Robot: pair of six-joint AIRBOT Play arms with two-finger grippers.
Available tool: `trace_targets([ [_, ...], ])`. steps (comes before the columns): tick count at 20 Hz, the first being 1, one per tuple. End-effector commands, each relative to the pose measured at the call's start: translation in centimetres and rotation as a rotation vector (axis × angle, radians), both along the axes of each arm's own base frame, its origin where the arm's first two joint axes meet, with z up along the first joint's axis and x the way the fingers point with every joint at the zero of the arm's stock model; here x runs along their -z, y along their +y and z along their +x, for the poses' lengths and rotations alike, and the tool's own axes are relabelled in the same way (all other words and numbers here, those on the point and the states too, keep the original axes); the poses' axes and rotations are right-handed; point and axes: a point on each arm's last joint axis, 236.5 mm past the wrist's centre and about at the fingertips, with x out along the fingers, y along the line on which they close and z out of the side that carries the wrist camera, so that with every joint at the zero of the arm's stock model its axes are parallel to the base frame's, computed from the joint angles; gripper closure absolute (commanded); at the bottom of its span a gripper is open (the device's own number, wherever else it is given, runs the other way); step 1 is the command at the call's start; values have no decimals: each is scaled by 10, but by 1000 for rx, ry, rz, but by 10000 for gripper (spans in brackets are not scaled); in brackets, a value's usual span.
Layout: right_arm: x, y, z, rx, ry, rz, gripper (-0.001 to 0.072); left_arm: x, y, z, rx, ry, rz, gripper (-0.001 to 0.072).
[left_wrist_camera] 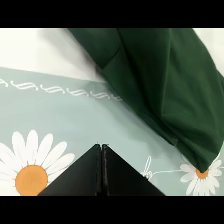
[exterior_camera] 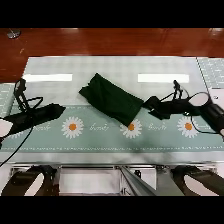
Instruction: Fold the shirts.
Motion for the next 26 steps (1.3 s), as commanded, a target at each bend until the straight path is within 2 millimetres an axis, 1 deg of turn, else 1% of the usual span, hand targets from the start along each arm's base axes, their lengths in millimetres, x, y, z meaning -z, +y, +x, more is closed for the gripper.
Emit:
trace_targets([
  [1,39,32,-16,51,83,91,87,12,1,-5,-5,25,0,686],
  [4,57,55,-5,0,159,128,97,12,1,-5,-5,24,-1,686],
  [5,59,63,-2,-27,176,143,100,12,1,-5,-5,24,0,686],
  [6,60,72,5,-68,173,150,168,12,1,-5,-5,24,0,686],
  [7,57,80,14,-98,161,155,326,12,1,-5,-5,24,-1,686],
  [8,49,88,28,-129,135,170,484,12,1,-5,-5,24,-1,686],
  [9,31,96,45,-196,60,177,681,12,1,-5,-5,24,-1,686],
  [10,8,101,62,-248,-12,172,678,12,1,-5,-5,25,-1,686],
  [12,-48,103,93,-368,-154,102,678,12,1,-5,-5,25,-1,686],
  [13,-76,98,106,-406,-204,41,678,12,1,-5,-5,24,-1,686],
  [14,-102,93,115,-436,-247,-16,679,12,1,-5,-5,24,-1,686],
  [16,-152,74,130,-461,-324,-119,678,12,1,-5,-5,25,-1,686],
  [18,-196,52,136,-458,-378,-177,678,12,1,-5,-5,25,-1,686],
  [20,-231,22,138,-427,-408,-210,678,12,1,-5,-4,25,-1,686],
  [21,-245,3,136,-400,-408,-221,678,12,1,-5,-4,26,-1,686],
  [22,-251,-18,134,-371,-394,-232,678,12,1,-5,-4,26,-1,686],
  [23,-254,-45,129,-325,-361,-246,678,12,1,-5,-4,27,-1,686],
  [26,-250,-135,100,-172,-213,-346,678,12,0,-6,-3,27,-1,686],
])
